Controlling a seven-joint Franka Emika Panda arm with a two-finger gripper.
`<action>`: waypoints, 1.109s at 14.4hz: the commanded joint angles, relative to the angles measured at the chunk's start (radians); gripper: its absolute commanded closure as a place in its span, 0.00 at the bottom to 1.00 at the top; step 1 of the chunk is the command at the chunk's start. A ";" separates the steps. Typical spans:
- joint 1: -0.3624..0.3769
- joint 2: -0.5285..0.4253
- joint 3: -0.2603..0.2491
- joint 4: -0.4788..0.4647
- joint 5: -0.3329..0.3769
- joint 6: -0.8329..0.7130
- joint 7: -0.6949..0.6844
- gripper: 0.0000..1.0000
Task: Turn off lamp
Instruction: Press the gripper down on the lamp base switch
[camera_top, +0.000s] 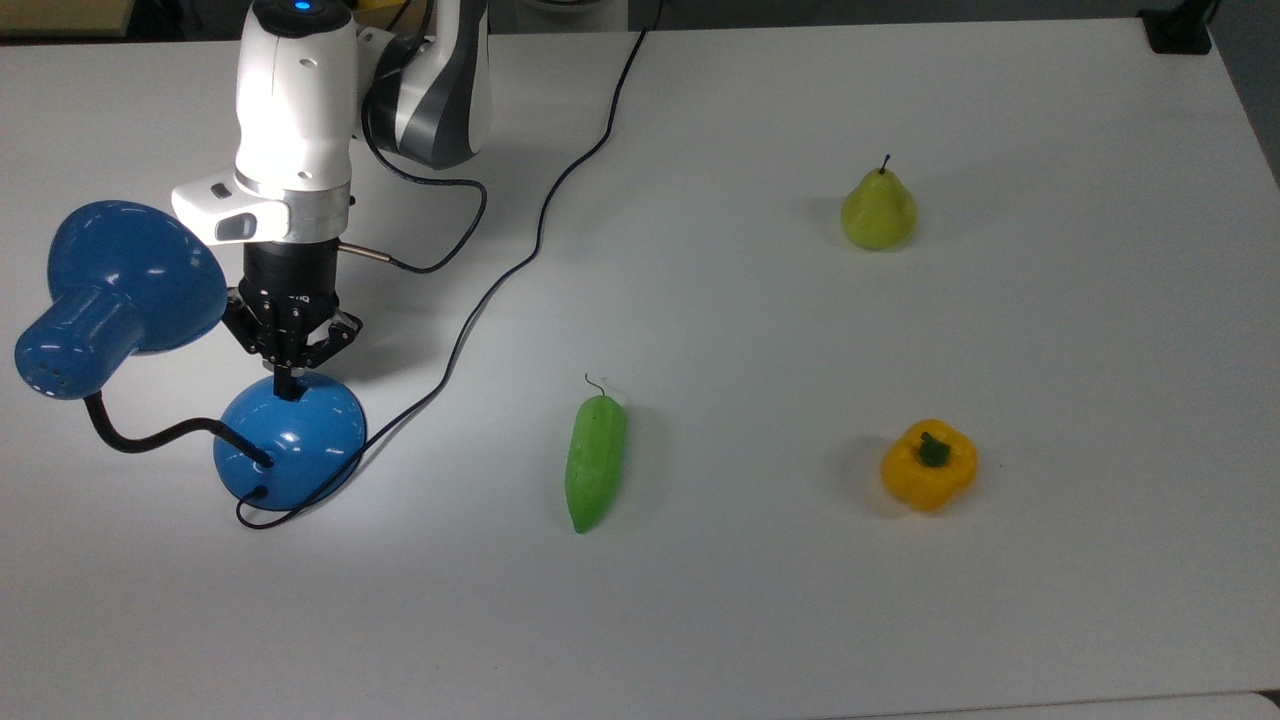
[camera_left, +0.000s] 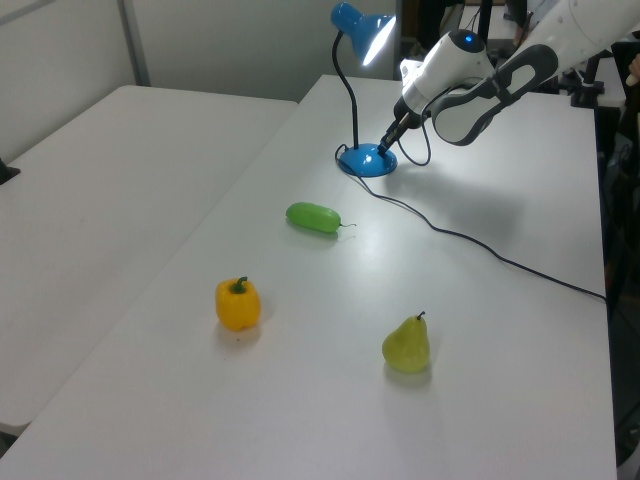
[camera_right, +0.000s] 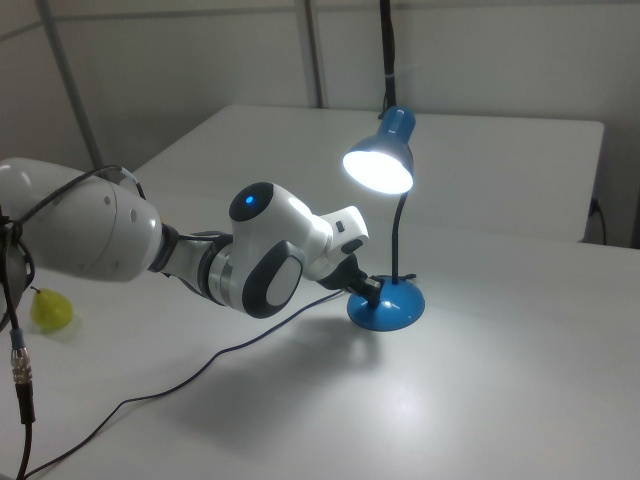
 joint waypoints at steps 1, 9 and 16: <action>0.000 0.011 -0.006 0.003 -0.020 0.022 -0.013 1.00; -0.007 0.002 -0.006 -0.046 -0.023 0.010 -0.029 1.00; -0.007 -0.109 -0.005 -0.089 -0.020 -0.115 -0.017 1.00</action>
